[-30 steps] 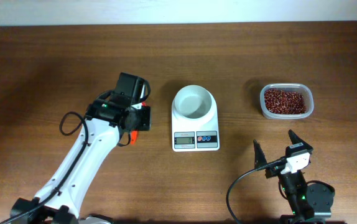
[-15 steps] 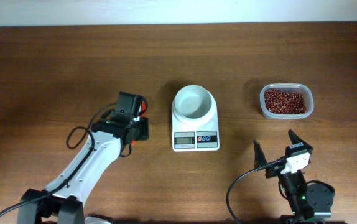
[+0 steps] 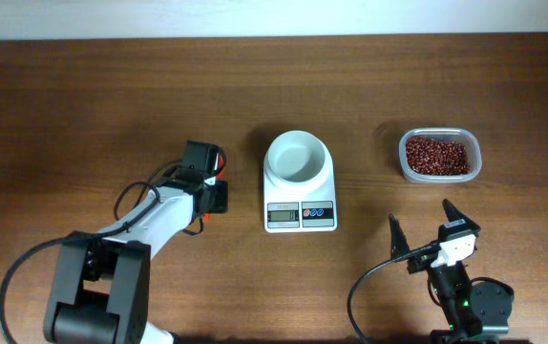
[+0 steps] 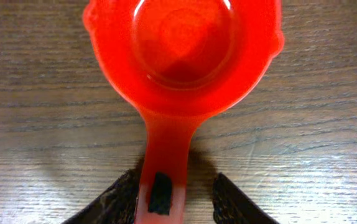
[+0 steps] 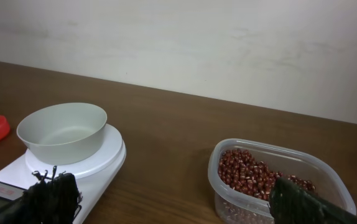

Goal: Scoop item into bowl and weigh 50g on scale
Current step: 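Move the left gripper back to the red scoop handle, then grasp the red scoop handle with the left gripper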

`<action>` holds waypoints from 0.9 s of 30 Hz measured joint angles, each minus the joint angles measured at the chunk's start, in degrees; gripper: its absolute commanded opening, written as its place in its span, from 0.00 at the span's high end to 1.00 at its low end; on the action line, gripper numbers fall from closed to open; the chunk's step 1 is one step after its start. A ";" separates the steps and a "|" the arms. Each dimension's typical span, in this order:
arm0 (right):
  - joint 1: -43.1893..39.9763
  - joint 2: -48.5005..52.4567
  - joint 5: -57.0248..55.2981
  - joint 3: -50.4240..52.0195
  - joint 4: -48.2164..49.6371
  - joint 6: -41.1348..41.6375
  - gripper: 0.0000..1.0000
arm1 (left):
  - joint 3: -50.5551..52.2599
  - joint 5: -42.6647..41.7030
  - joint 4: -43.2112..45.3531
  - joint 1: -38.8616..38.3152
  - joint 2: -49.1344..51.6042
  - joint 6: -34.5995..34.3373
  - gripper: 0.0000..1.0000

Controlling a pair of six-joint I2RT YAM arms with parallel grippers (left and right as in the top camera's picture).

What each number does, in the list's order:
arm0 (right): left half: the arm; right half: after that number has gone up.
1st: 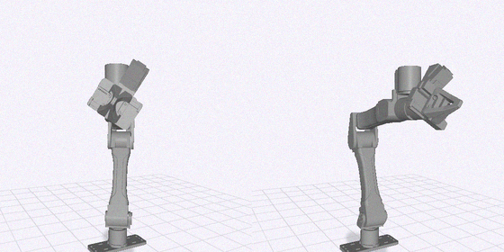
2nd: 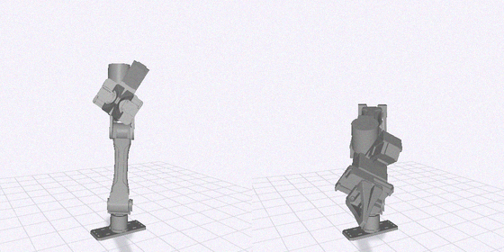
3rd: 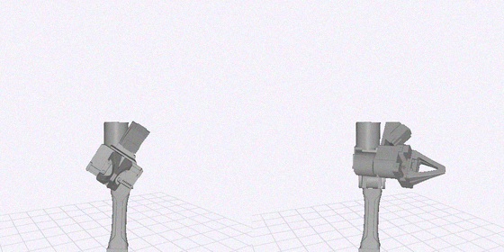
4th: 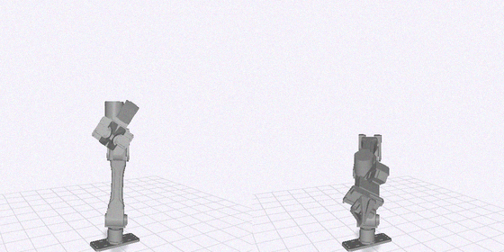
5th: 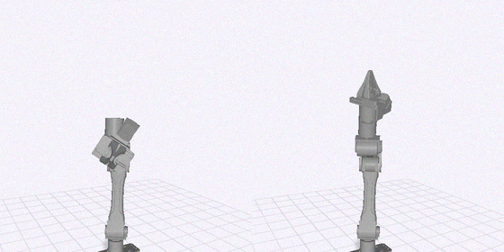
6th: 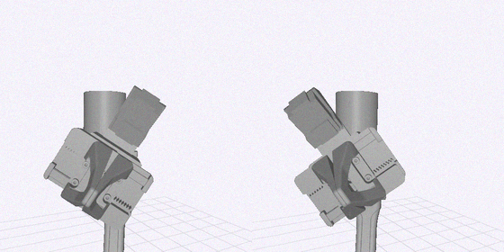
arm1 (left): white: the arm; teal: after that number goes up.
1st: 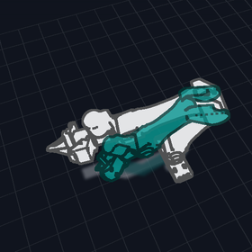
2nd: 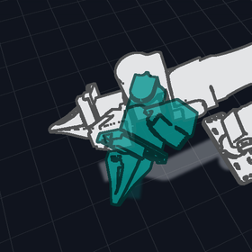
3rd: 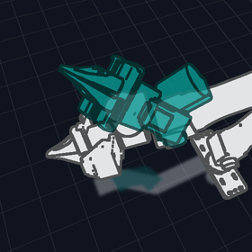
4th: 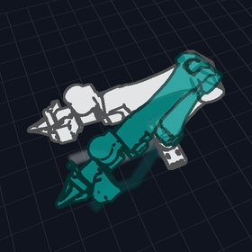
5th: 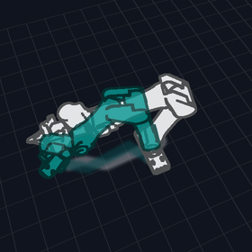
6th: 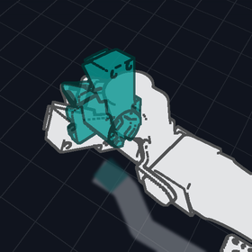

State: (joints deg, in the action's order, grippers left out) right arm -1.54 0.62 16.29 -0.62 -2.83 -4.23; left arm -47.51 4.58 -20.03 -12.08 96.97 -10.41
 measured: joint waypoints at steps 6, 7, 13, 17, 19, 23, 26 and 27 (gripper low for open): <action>0.00 0.00 0.00 0.00 0.00 -0.02 0.01 | -0.13 -2.23 0.63 0.04 0.13 1.01 0.80; 0.00 0.00 0.00 0.00 0.00 -0.04 0.01 | -0.13 -2.32 0.66 0.04 0.13 0.98 0.80; 0.00 0.00 0.00 0.00 0.00 -0.02 0.01 | -0.04 -3.56 0.09 0.04 -1.18 -0.20 0.80; 0.00 0.00 0.00 0.00 0.00 0.00 0.01 | -0.04 -4.90 -0.09 0.04 -11.37 -4.57 0.83; 0.00 0.00 0.00 0.00 0.00 -0.02 0.01 | -0.07 -5.11 -1.60 0.04 -12.48 -5.53 0.84; 0.00 0.00 0.00 0.00 0.00 -0.02 0.01 | 0.98 -5.29 -5.95 0.04 -10.84 -6.12 0.80; 0.00 0.00 0.00 0.00 0.00 -0.02 0.01 | 2.99 -5.29 -6.32 0.04 -8.26 -6.14 0.81; 0.00 0.00 0.00 0.00 0.00 -0.07 0.01 | 3.17 -5.29 -6.34 0.04 -7.67 -6.14 0.81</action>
State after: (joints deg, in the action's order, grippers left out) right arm -1.54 0.62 16.29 -0.62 -2.83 -4.29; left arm -44.34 -0.71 -26.37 -12.03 89.30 -16.56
